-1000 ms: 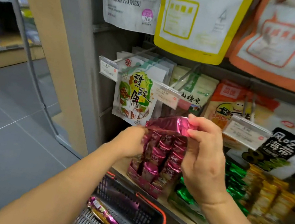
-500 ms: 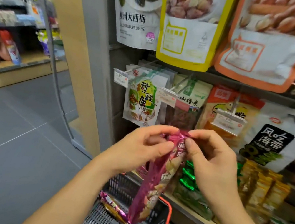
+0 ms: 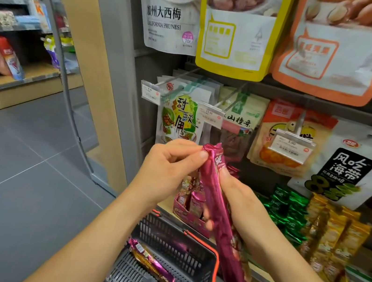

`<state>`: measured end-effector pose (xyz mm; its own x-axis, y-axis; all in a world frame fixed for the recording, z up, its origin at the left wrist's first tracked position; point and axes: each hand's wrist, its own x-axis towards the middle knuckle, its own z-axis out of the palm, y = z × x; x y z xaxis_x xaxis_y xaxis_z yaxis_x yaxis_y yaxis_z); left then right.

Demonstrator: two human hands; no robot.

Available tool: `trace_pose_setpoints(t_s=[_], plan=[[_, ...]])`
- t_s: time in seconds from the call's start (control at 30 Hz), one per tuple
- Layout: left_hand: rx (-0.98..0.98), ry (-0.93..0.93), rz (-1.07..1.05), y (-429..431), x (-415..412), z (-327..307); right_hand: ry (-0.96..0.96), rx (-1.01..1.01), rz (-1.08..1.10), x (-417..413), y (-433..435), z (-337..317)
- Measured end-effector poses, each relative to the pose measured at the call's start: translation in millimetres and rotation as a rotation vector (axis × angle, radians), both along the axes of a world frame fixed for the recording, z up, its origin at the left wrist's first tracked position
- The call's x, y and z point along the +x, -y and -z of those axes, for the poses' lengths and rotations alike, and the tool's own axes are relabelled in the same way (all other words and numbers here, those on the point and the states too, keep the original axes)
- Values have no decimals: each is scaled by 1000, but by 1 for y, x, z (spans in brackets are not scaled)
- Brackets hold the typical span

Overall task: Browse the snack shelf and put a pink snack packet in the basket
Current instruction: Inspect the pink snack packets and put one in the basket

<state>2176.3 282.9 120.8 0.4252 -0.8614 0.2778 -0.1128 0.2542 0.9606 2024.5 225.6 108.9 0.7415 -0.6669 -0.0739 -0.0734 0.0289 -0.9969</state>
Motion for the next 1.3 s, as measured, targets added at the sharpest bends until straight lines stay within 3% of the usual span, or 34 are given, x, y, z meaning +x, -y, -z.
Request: trace_pose_setpoints(t_s=[0.23, 0.4, 0.63, 0.87, 1.0, 1.1, 1.2, 1.3], plan=[[-32, 40, -26, 0, -3, 3, -6, -17, -58, -5, 4, 3], [-6, -104, 133, -1, 0, 1, -42, -235, 95, -6, 6, 8], [53, 17, 36, -2, 3, -2, -102, -419, 193, -10, 8, 12], [157, 151, -86, 2, 8, 6, -262, -660, 214, -13, 4, 11], [150, 109, 53, 1, 5, 0, -383, -846, 277, -13, 4, 12], [155, 218, 97, 0, -2, 1, -517, -1006, 332, -14, 2, 11], [141, 120, 19, 2, -10, 4, -535, -1023, 252, -14, 2, 13], [133, -49, -62, 4, -2, 0, -456, -810, 49, -22, 12, 16]])
